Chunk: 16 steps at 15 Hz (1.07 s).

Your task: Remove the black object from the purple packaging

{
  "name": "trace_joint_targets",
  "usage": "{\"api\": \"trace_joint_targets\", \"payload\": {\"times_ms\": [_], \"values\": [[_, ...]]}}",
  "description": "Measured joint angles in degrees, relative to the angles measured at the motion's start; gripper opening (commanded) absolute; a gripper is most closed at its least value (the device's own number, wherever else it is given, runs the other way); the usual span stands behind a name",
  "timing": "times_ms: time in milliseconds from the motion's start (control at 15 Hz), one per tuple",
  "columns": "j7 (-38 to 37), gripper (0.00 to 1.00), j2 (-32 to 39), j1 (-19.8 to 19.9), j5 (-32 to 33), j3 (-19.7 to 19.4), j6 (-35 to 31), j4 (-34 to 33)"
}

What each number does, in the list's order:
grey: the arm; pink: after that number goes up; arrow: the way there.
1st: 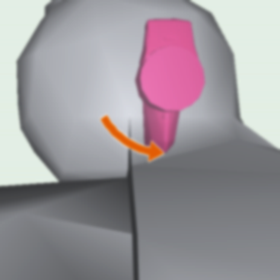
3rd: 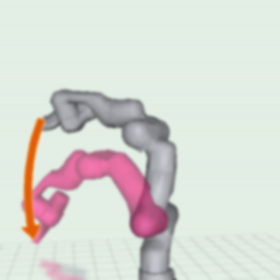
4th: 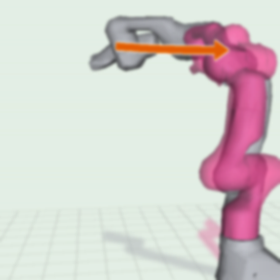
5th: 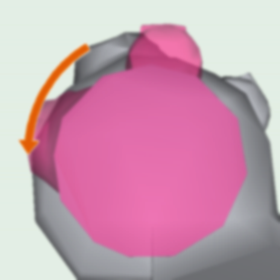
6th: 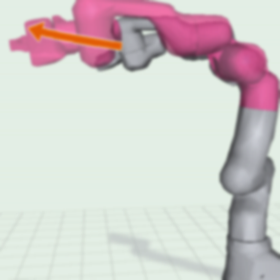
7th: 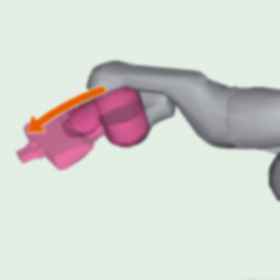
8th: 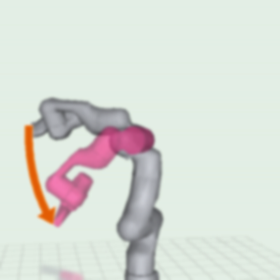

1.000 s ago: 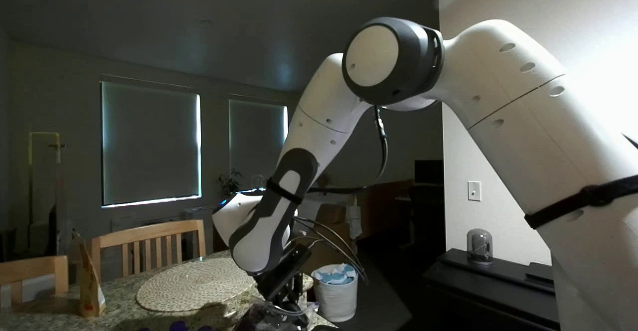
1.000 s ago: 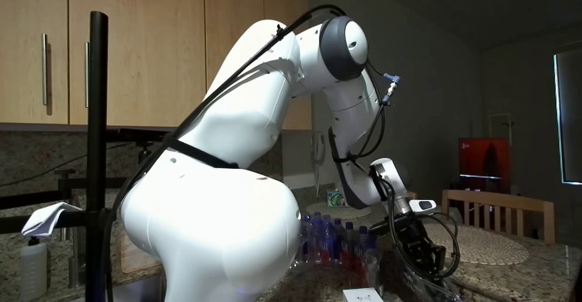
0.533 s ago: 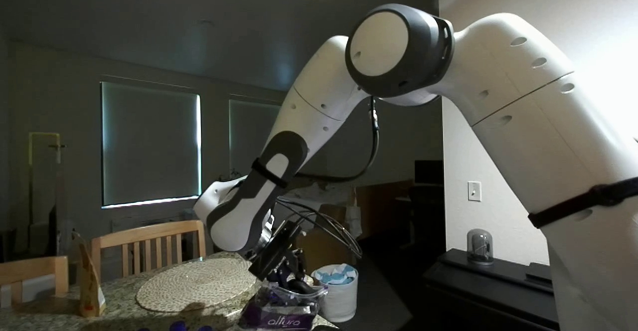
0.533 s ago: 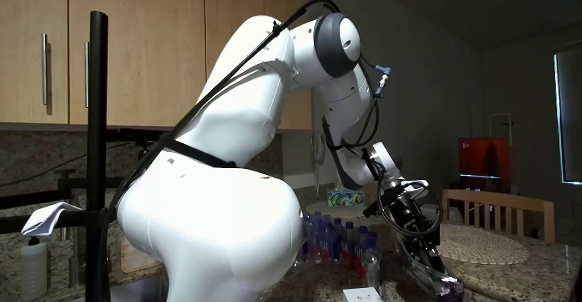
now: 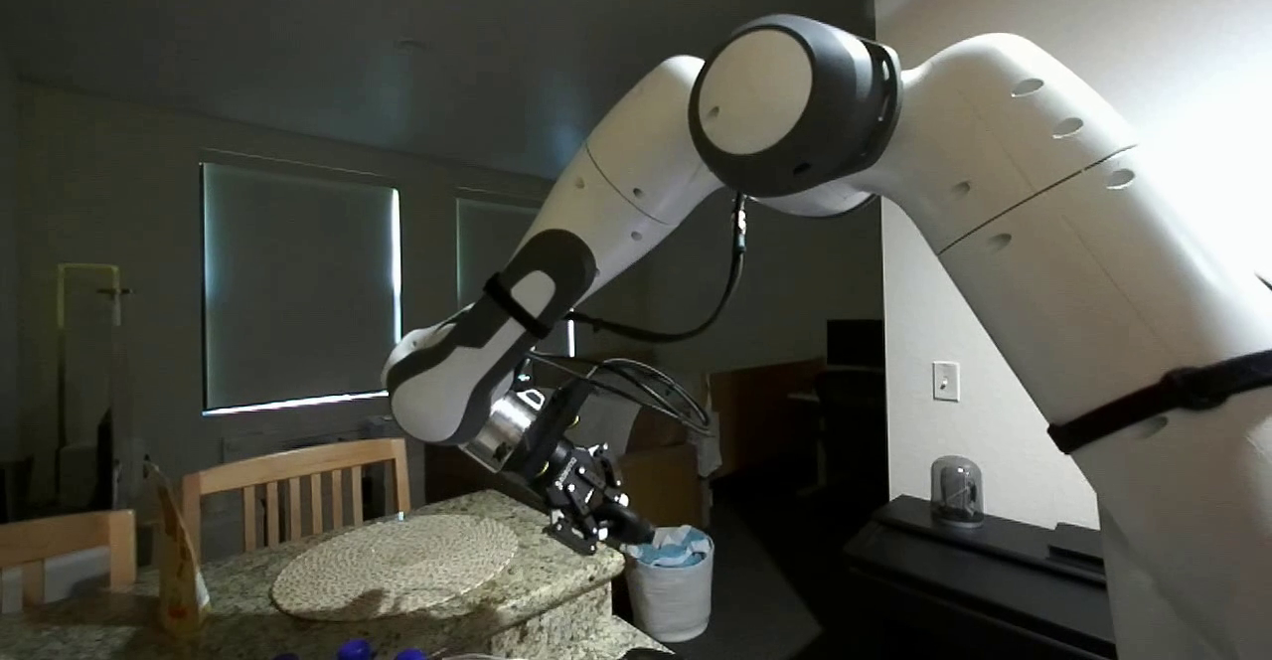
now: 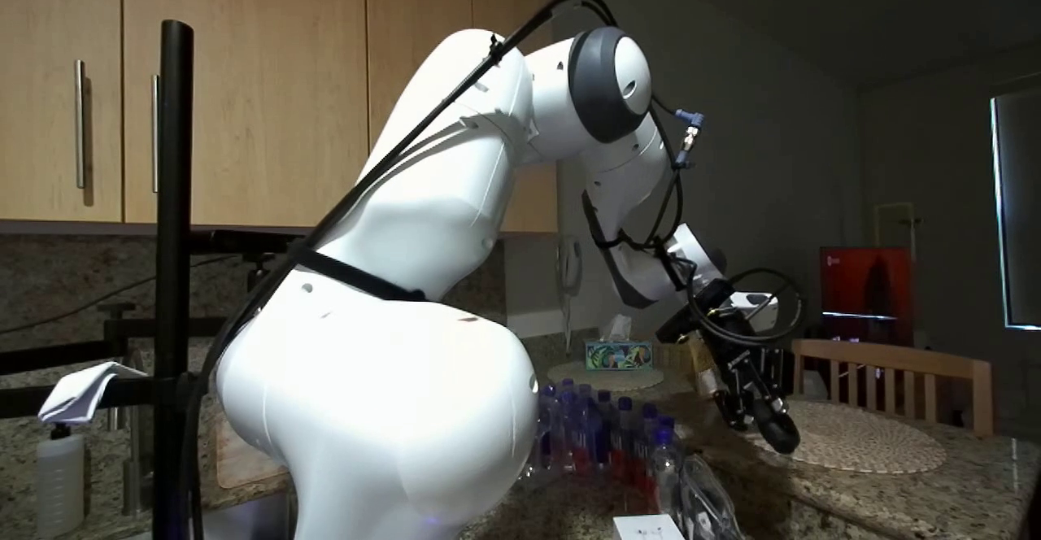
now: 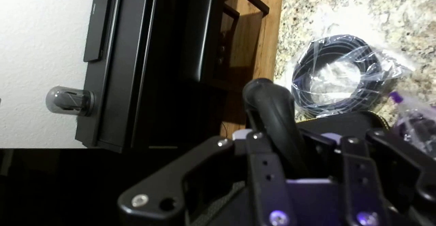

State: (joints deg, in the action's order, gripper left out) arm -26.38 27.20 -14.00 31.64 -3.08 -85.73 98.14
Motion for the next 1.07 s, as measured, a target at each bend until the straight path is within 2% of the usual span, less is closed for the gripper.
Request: {"api": "trace_joint_targets", "payload": {"times_ms": [333,533,800,1067], "values": [[-0.36,0.07,1.16,1.91,-1.38,-0.04,0.57,-3.97],[-4.1,0.07,3.26,2.84,-2.74,-0.5,-0.85,-7.32],[-12.53,0.07,6.83,3.36,-2.87,-1.7,-9.7,-11.02],[-20.65,0.08,8.58,2.74,-2.81,-1.95,-20.38,-11.36]]}}
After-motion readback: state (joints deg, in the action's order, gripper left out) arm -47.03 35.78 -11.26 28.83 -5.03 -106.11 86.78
